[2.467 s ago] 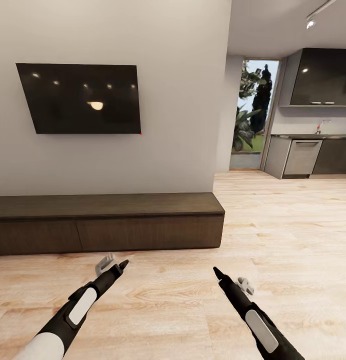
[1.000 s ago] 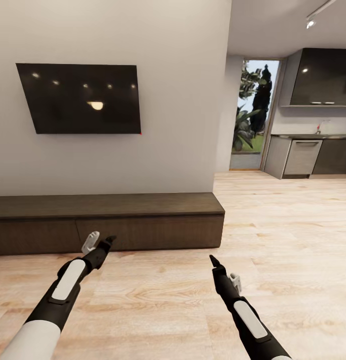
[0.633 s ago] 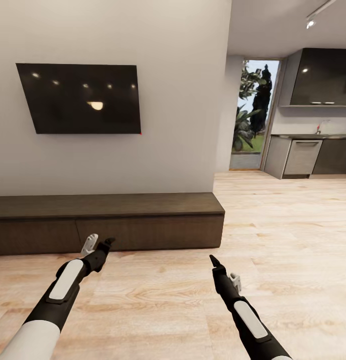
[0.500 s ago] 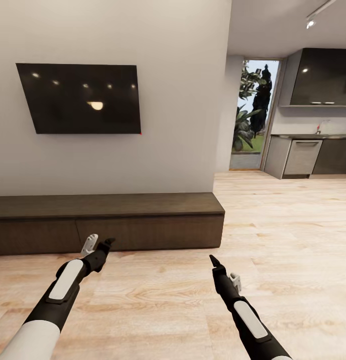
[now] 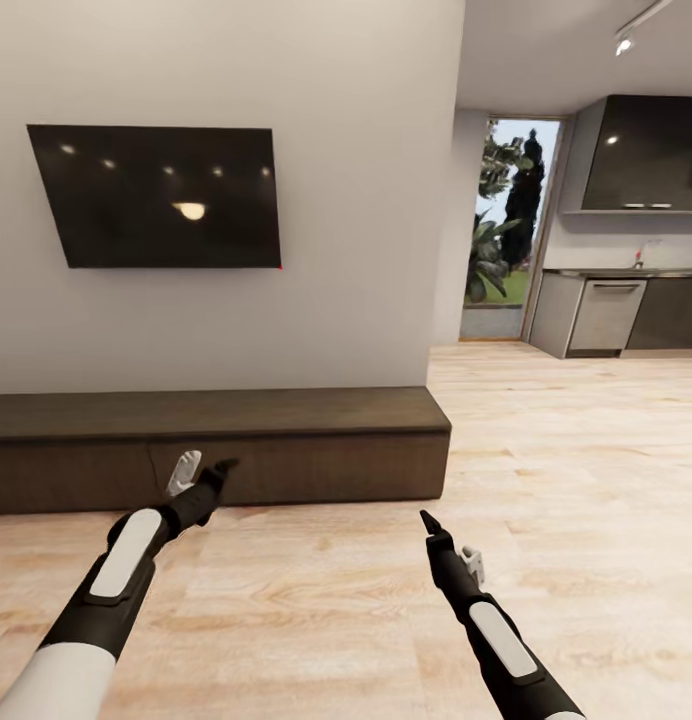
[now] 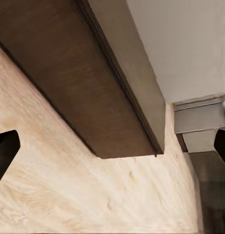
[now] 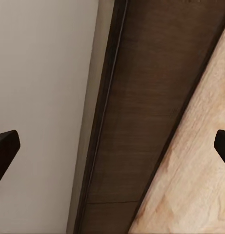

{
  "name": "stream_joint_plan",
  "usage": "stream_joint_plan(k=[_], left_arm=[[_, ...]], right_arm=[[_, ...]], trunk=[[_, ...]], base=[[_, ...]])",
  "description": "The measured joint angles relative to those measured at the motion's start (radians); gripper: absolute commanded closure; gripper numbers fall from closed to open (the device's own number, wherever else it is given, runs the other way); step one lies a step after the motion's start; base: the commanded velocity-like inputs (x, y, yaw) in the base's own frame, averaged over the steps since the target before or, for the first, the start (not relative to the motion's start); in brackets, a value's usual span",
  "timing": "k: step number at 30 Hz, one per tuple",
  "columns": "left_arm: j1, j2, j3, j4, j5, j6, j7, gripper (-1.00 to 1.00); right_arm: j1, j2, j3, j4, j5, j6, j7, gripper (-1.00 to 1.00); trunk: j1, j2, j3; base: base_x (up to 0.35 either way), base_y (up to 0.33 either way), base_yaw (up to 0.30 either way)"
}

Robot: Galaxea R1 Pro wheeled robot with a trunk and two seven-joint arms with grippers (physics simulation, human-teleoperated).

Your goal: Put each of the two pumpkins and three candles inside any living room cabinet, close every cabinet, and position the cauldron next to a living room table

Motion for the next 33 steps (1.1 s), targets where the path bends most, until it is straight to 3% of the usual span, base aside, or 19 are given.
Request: stream_joint_plan(k=[2, 6, 9, 12, 16, 18, 19, 21, 24, 28, 29, 33], left_arm=[[0.006, 0.005, 0.0, -0.051, -0.003, 0.073, -0.014, -1.0], [0.021, 0.025, 0.002, -0.197, -0.002, 0.375, -0.034, -1.0], [0.024, 0.029, 0.003, -0.257, 0.003, 0.513, -0.039, -1.0], [0.025, 0.033, 0.003, -0.312, 0.009, 0.591, -0.04, -1.0], [0.026, 0.073, -0.002, -0.366, 0.06, 0.604, -0.041, -1.0], [0.026, 0.121, -0.007, -0.386, 0.146, 0.604, -0.042, -1.0], [0.026, 0.156, -0.013, -0.397, 0.209, 0.604, -0.042, -1.0], [0.026, 0.206, -0.045, -0.414, 0.28, 0.604, -0.042, -1.0], [0.026, 0.243, -0.116, -0.439, 0.334, 0.607, -0.044, -1.0], [0.026, 0.263, -0.172, -0.46, 0.411, 0.607, -0.06, -1.0], [0.026, 0.265, -0.181, -0.462, 0.421, 0.607, -0.061, -1.0], [0.026, 0.267, -0.28, -0.472, 0.45, 0.607, -0.068, -1.0]], right_arm=[[0.0, -0.001, 0.0, 0.001, 0.002, 0.0, -0.01, -1.0], [0.0, -0.004, 0.0, 0.0, 0.009, 0.001, -0.074, -1.0], [-0.001, -0.004, 0.01, 0.0, 0.012, 0.001, -0.096, -1.0], [-0.002, -0.005, 0.026, 0.001, 0.013, 0.001, -0.106, -1.0], [-0.003, -0.005, 0.034, 0.002, 0.013, 0.001, -0.11, -1.0], [-0.003, -0.005, 0.037, 0.002, 0.014, 0.0, -0.111, -1.0], [-0.003, -0.005, 0.038, 0.003, 0.014, 0.0, -0.111, -1.0], [-0.003, -0.005, 0.039, 0.003, 0.014, 0.001, -0.111, -1.0], [-0.004, -0.006, 0.04, 0.003, 0.022, 0.001, -0.11, -1.0], [-0.004, -0.006, 0.039, 0.003, 0.046, 0.001, -0.105, -1.0], [-0.004, -0.006, 0.039, 0.003, 0.048, 0.001, -0.103, -1.0], [-0.004, -0.006, 0.038, 0.003, 0.052, 0.001, -0.1, -1.0]], trunk=[[0.0, 0.0, 0.0], [0.0, 0.0, 0.0], [0.0, 0.0, 0.0], [0.0, 0.0, 0.0], [0.0, 0.0, 0.0], [0.0, 0.0, 0.0], [0.0, 0.0, 0.0], [0.0, 0.0, 0.0], [0.0, 0.0, 0.0], [0.0, 0.0, 0.0], [0.0, 0.0, 0.0], [0.0, 0.0, 0.0]], base=[[0.208, 0.0, 0.0], [0.094, 0.0, 0.0], [0.03, 0.0, 0.0], [0.012, 0.0, 0.0], [0.004, 0.0, 0.0], [0.001, 0.0, 0.0], [0.0, 0.0, 0.0], [0.0, 0.0, 0.0], [0.0, 0.0, 0.0], [0.0, 0.0, 0.0], [0.0, 0.0, 0.0], [0.005, 0.0, 0.0]])
